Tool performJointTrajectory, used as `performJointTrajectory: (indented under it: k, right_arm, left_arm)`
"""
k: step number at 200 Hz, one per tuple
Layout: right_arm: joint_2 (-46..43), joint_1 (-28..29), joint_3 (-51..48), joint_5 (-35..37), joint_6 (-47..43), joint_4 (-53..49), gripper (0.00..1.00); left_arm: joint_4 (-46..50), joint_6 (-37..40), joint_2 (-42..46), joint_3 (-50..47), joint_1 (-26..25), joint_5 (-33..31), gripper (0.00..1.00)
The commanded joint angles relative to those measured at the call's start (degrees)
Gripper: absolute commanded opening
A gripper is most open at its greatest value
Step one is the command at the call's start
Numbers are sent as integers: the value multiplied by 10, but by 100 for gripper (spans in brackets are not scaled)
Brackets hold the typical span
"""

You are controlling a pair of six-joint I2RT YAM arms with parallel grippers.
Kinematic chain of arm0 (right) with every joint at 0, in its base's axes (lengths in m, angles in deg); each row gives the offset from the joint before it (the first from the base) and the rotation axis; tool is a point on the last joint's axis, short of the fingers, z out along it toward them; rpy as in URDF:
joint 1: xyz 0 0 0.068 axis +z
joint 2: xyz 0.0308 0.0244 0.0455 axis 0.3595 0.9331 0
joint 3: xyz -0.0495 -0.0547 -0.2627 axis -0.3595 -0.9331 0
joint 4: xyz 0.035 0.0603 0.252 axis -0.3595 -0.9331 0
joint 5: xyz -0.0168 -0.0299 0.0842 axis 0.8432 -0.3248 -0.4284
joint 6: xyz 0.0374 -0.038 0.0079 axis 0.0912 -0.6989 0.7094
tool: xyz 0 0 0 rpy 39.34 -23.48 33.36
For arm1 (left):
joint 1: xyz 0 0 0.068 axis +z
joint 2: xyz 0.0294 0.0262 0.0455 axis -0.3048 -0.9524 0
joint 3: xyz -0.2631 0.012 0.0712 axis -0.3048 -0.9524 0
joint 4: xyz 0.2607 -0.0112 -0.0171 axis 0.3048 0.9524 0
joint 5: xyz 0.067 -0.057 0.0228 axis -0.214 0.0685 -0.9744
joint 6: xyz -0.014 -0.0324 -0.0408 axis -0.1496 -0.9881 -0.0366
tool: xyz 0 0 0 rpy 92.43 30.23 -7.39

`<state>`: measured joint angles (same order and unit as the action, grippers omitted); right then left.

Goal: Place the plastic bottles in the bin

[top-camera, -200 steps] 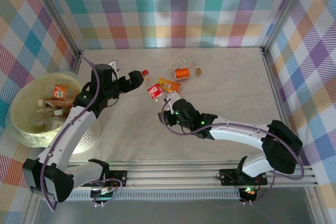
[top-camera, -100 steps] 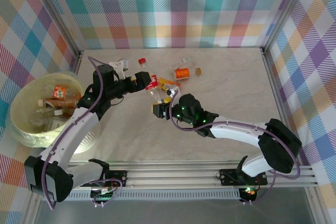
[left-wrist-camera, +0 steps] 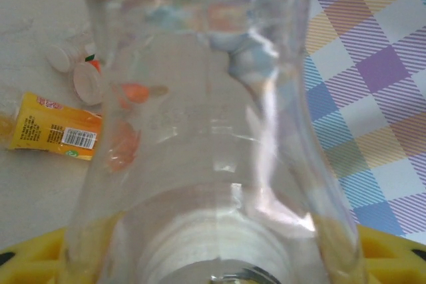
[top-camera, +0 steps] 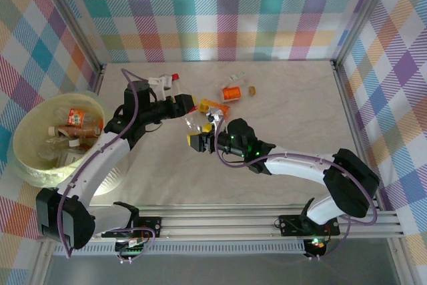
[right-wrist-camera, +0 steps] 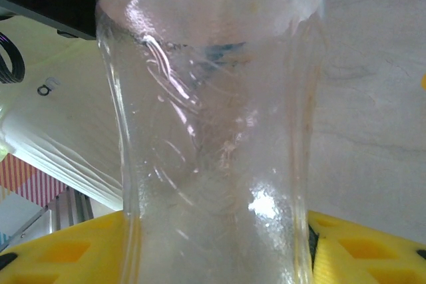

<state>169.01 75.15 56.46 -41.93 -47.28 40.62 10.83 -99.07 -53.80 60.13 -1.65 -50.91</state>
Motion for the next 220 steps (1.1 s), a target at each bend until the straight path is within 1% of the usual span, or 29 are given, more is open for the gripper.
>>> performJointTrajectory:
  k: [1,15,43,61,83,118,129,134,149,173,190,220]
  right_arm:
    - [5,4,32,-26,-37,24,55]
    - [3,5,34,-24,-42,14,61]
    - [-6,5,38,-3,-56,-25,78]
    - [-20,5,44,14,-94,-68,89]
    - [-43,4,55,45,-149,-128,100]
    - [-75,5,62,98,-221,-183,100]
    - [-81,5,64,129,-231,-191,100]
    - [-83,5,67,148,-232,-197,100]
    - [-85,4,75,196,-235,-215,100]
    - [-94,4,63,203,-252,-204,100]
    - [-97,4,57,205,-253,-197,100]
    - [-96,4,55,209,-255,-196,100]
  left_arm:
    - [-5,15,17,6,-15,6,55]
    - [2,15,26,3,-16,-27,52]
    - [-11,12,51,-14,-15,-71,52]
    - [-4,13,66,-18,-15,-106,52]
    - [23,18,85,-15,-15,-163,52]
    - [74,41,122,5,-15,-247,53]
    - [92,52,134,18,-15,-269,53]
    - [121,57,138,27,-15,-283,53]
    - [165,73,150,58,-15,-324,53]
    - [225,99,167,112,-15,-400,53]
    - [259,106,177,152,-15,-481,53]
    - [280,147,184,203,-15,-575,53]
